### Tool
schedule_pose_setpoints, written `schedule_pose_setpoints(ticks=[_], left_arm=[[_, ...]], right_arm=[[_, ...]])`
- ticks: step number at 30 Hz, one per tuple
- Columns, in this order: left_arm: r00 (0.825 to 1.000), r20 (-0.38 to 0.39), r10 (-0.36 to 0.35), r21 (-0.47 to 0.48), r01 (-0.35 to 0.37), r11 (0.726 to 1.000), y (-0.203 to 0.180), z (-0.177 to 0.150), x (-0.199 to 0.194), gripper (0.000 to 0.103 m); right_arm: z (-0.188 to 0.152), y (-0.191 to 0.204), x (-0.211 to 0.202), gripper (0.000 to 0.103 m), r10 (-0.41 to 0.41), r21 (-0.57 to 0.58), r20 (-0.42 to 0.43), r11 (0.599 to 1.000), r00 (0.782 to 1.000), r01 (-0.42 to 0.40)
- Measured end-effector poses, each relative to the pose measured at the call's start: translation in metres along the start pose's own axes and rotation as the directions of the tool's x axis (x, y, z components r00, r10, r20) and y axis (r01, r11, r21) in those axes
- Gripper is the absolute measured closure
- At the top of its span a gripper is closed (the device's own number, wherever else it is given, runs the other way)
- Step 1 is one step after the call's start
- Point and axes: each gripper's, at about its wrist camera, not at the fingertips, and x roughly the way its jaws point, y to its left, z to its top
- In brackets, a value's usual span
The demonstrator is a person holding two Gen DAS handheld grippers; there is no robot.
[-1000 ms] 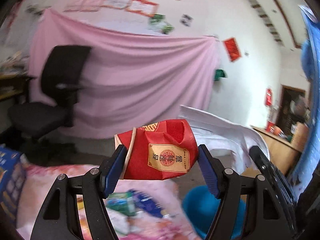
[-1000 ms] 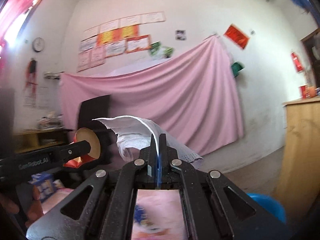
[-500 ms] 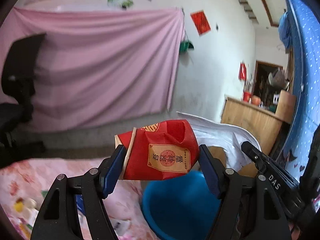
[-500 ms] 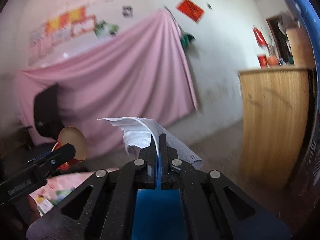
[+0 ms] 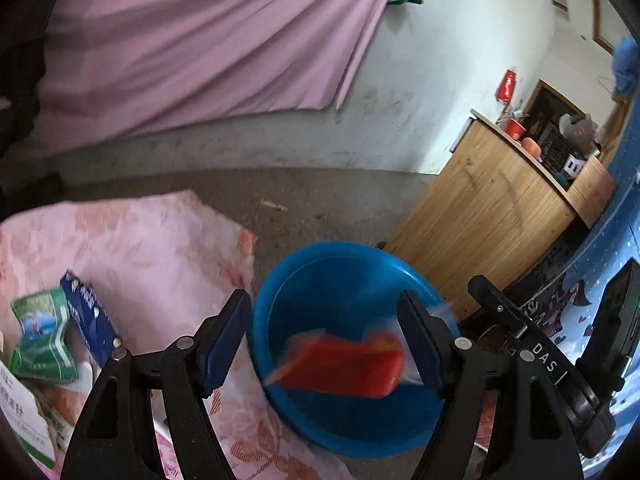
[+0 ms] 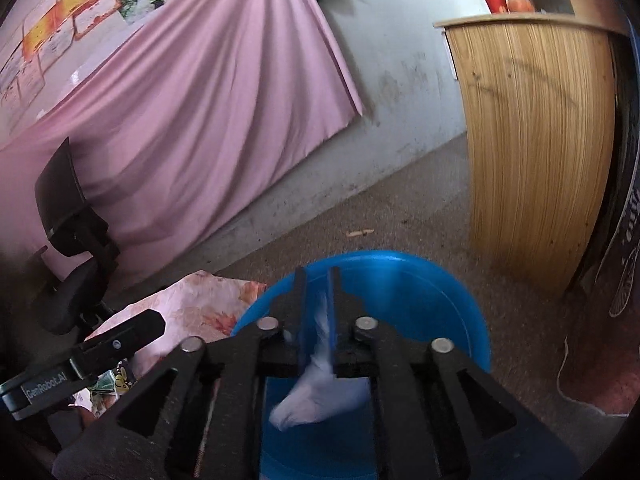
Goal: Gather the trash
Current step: 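Lift the red packet and white bag and carry both over the blue basin, then open both tools to drop the items into the basin, return to bed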
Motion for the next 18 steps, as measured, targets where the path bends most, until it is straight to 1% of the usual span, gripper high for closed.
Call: schedule_pose_setpoints(ticks=[1, 3, 5, 8, 10, 11, 13, 15, 16, 17, 18], left_arm=[[1.000, -0.005, -0.004, -0.011, 0.004, 1.000, 0.003, 0.000, -0.001, 0.033], [1.000, -0.001, 0.007, -0.023, -0.008, 1.000, 0.008, -0.001, -0.009, 0.033], [1.000, 0.021, 0.020, -0.027, -0.019, 0.999, 0.017, -0.004, -0.023, 0.033], [0.995, 0.088, 0.053, -0.026, -0.051, 0.998, 0.026, -0.007, -0.046, 0.032], [0.988, 0.139, 0.067, -0.028, -0.063, 0.998, 0.032, -0.012, -0.063, 0.024], [0.982, 0.172, 0.076, -0.033, -0.071, 0.997, 0.036, -0.014, -0.074, 0.021], [0.963, 0.246, 0.114, -0.039, -0.108, 0.993, 0.044, -0.020, -0.097, 0.009], [0.934, 0.318, 0.160, -0.043, -0.154, 0.987, 0.050, -0.028, -0.118, 0.005], [0.911, 0.366, 0.189, -0.047, -0.185, 0.982, 0.055, -0.032, -0.133, 0.003], [0.895, 0.394, 0.208, -0.051, -0.205, 0.977, 0.057, -0.035, -0.141, 0.002], [0.875, 0.425, 0.232, -0.059, -0.229, 0.972, 0.061, -0.039, -0.153, 0.002]], right_arm=[[0.000, -0.001, 0.000, 0.049, 0.001, 0.005, 0.000, 1.000, 1.000, -0.001], [0.002, -0.002, -0.001, 0.040, 0.009, 0.013, 0.006, 1.000, 1.000, -0.009], [0.003, 0.001, -0.005, 0.037, 0.015, 0.008, 0.021, 1.000, 1.000, -0.015], [0.005, 0.013, -0.012, 0.029, 0.027, -0.027, 0.055, 0.999, 0.998, -0.025], [0.006, 0.026, -0.019, 0.018, 0.047, -0.062, 0.087, 0.997, 0.995, -0.041], [0.006, 0.034, -0.024, 0.015, 0.065, -0.085, 0.110, 0.995, 0.992, -0.055], [0.005, 0.049, -0.034, 0.001, 0.087, -0.118, 0.148, 0.991, 0.985, -0.070], [0.002, 0.065, -0.045, 0.000, 0.118, -0.156, 0.201, 0.984, 0.972, -0.087], [-0.001, 0.076, -0.051, 0.000, 0.138, -0.185, 0.231, 0.978, 0.963, -0.095], [-0.002, 0.084, -0.056, 0.000, 0.154, -0.208, 0.249, 0.973, 0.956, -0.102], [-0.005, 0.095, -0.062, 0.000, 0.182, -0.238, 0.273, 0.964, 0.945, -0.117]])
